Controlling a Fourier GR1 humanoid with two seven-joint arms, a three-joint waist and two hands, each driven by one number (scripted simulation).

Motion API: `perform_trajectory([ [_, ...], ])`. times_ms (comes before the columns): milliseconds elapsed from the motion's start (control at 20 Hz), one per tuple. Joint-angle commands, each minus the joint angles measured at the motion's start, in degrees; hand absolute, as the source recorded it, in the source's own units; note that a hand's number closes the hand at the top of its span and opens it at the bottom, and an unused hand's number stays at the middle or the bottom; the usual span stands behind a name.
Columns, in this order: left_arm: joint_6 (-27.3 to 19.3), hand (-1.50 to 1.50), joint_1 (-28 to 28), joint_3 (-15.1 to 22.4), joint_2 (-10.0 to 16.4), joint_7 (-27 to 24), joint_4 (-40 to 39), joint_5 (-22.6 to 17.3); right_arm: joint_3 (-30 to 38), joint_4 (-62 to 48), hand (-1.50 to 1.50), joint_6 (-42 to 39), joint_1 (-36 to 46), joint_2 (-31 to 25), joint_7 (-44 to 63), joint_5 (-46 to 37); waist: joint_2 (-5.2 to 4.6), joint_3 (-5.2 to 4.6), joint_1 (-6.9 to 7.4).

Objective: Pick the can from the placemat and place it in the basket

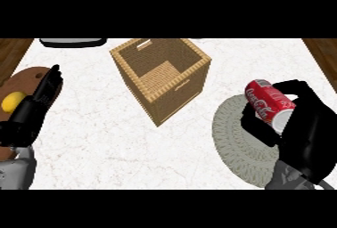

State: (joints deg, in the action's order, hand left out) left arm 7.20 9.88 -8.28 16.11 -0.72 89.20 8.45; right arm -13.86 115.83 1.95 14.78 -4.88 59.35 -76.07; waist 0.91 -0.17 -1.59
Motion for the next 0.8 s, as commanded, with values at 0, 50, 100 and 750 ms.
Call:
perform_trajectory([
  [0, -2.16, 0.00, 0.31, 2.63, -2.59, 0.01, 1.40, 2.34, -1.45, 8.14, 1.50, -8.87, 10.20, 1.99, 6.93, -5.60, -0.53, 0.05, 1.31],
  [50, 0.04, 0.00, 0.71, 1.25, -1.08, -1.46, -0.15, 0.49, -3.57, 8.98, 1.50, -10.13, 12.13, 3.77, 7.03, -6.39, -0.61, 0.05, 1.43],
  [100, -0.29, 0.00, 1.44, 0.70, -0.94, -2.14, -1.73, 0.65, -3.94, 9.35, 1.50, -12.82, 15.50, 4.70, 8.78, -5.79, -0.67, 0.04, 1.47],
  [750, 0.09, 0.00, 5.36, 2.60, -2.34, 1.96, -1.08, 0.79, 7.56, -22.33, 1.50, -14.05, 52.82, 4.86, 16.78, 11.55, -1.05, 0.02, 3.73],
])
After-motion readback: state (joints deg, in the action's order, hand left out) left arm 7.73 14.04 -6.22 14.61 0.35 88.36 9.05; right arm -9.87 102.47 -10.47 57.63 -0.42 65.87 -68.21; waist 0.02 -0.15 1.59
